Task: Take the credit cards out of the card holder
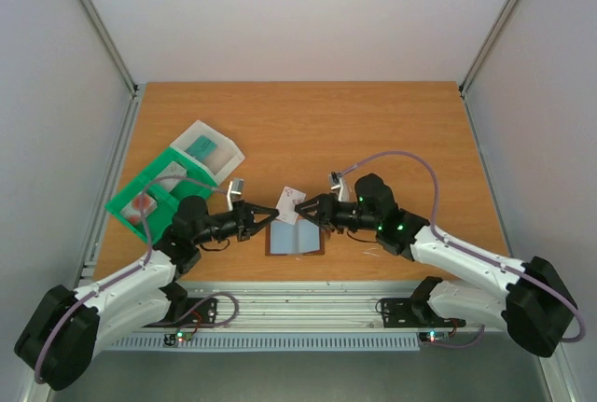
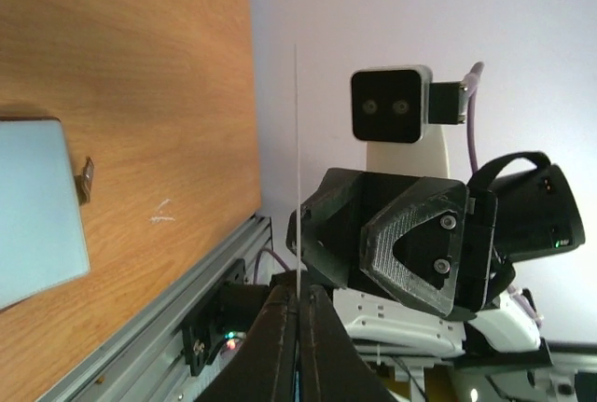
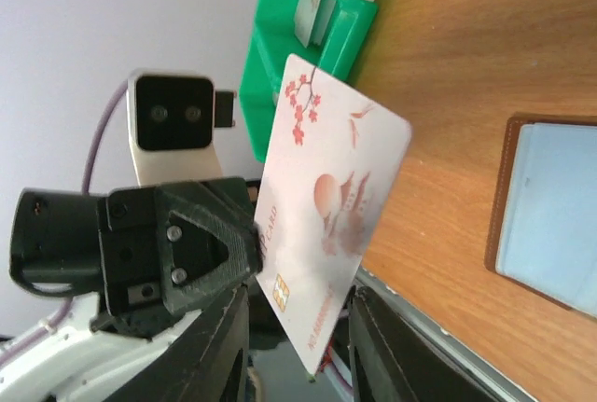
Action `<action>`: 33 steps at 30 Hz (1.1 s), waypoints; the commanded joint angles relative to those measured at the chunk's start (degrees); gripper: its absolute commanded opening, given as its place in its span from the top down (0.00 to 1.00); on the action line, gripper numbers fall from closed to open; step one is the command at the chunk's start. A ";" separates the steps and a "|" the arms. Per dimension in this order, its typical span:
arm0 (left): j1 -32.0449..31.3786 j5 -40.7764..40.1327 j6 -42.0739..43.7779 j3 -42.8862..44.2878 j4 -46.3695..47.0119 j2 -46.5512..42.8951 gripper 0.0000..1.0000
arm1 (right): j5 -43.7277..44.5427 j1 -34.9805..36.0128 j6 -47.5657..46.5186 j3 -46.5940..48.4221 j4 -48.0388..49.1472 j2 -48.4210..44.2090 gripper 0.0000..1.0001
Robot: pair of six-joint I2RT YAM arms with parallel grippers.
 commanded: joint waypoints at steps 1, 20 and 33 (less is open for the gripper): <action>-0.22 7.41 5.19 3.18 -0.78 -0.09 1.00 | -0.03 0.23 -12.60 5.01 -16.72 -6.26 0.64; -0.22 24.20 23.13 13.57 -26.11 -6.26 1.00 | -3.37 0.13 -38.32 26.57 -54.11 -5.78 0.38; -0.22 25.68 27.41 15.46 -31.13 -8.48 1.00 | -12.22 0.09 -33.85 23.08 -44.26 -2.54 0.54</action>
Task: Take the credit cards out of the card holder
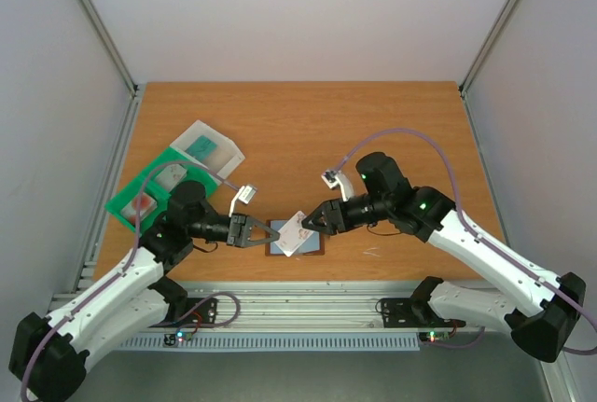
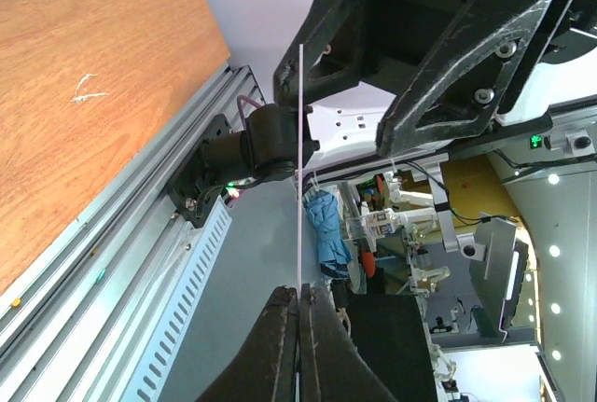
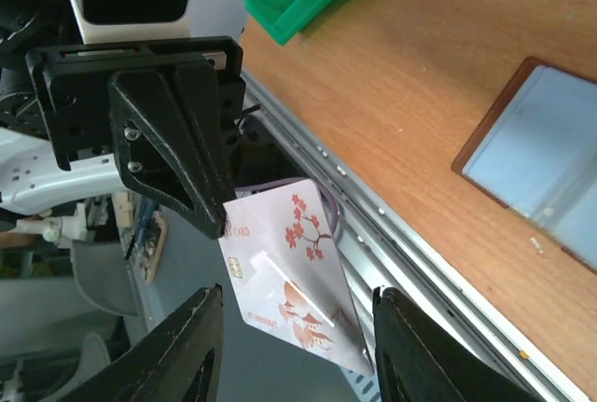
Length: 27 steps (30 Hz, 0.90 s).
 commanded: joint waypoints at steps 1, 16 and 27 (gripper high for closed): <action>-0.18 1.97 2.37 2.26 -0.90 -0.86 1.00 | -4.13 0.06 1.91 -1.75 4.79 1.31 0.55; -0.18 0.02 1.12 2.48 -0.97 -2.94 0.99 | -4.14 0.14 5.44 -3.96 7.73 -1.00 0.99; -0.18 -20.34 -7.53 3.43 -3.15 -11.29 0.38 | -0.86 0.11 18.23 -7.53 20.97 -3.33 0.99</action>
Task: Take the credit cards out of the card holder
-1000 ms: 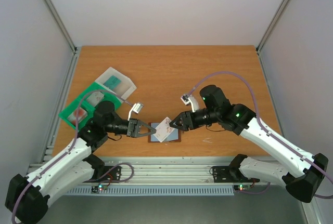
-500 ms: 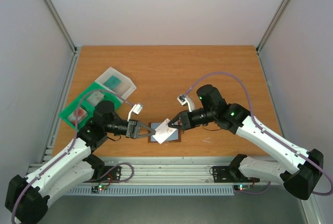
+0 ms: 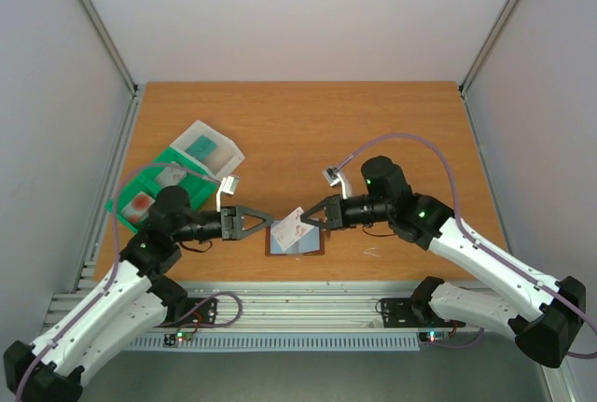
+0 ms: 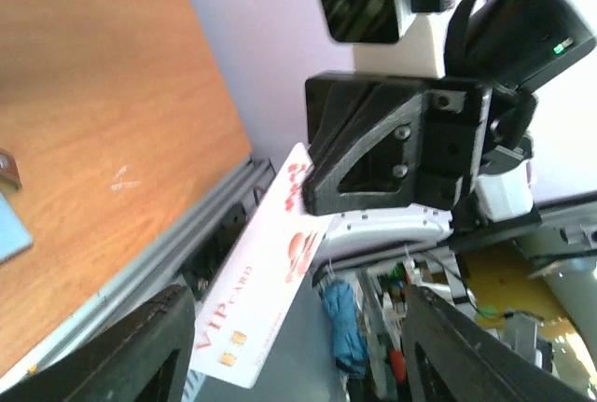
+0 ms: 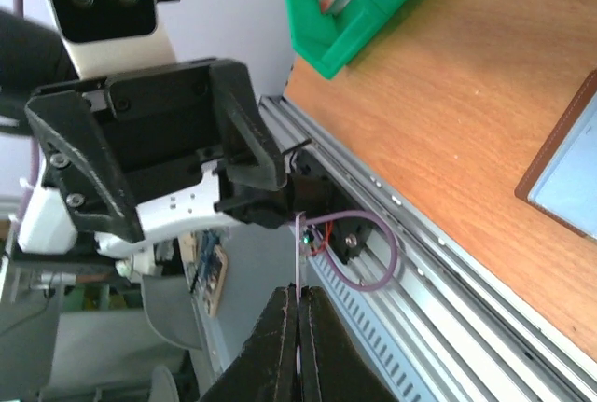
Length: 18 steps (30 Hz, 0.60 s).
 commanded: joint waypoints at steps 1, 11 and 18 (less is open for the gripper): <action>-0.11 -10.38 -5.65 0.42 1.48 -4.93 0.36 | 3.05 0.06 8.06 -1.71 8.88 -1.38 0.99; -0.11 -15.41 -10.94 -3.92 2.71 -9.61 0.30 | 8.32 0.08 16.18 -3.69 19.39 -2.31 0.99; -0.11 -14.20 -18.72 -8.27 14.77 -8.24 0.43 | 9.41 0.03 19.23 -3.99 23.20 -1.27 0.99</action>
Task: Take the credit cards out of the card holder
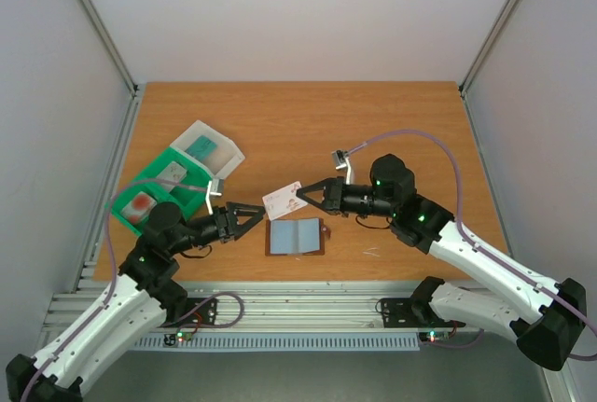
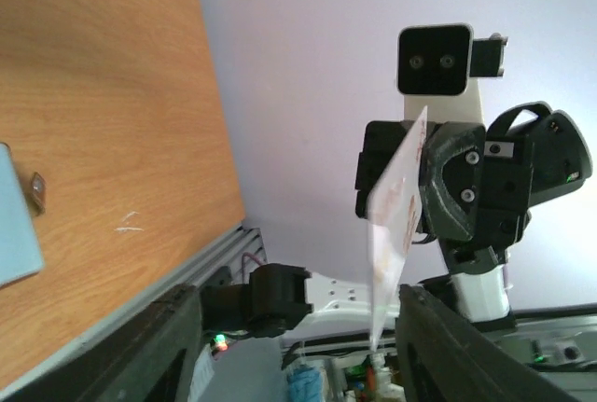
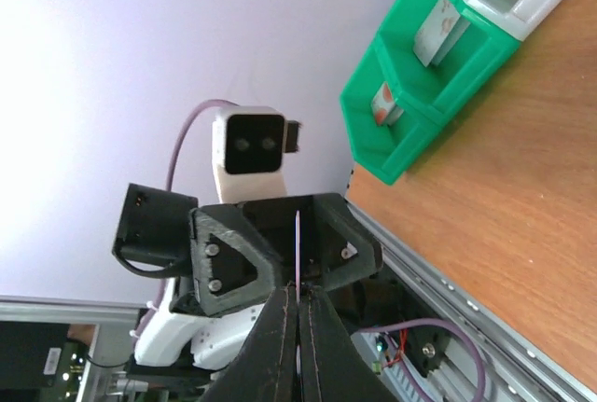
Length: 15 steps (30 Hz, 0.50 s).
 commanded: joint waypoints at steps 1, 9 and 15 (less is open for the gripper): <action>-0.11 0.22 -4.92 -1.28 10.56 1.08 0.47 | 1.35 0.08 3.36 -0.37 4.53 0.35 0.99; -0.11 1.22 -6.61 -1.61 15.55 4.17 0.62 | 1.53 0.17 4.70 -2.00 7.76 0.90 0.99; -0.07 2.30 -7.33 -2.25 18.33 5.21 0.85 | 1.20 0.13 5.33 -2.66 8.77 1.54 0.99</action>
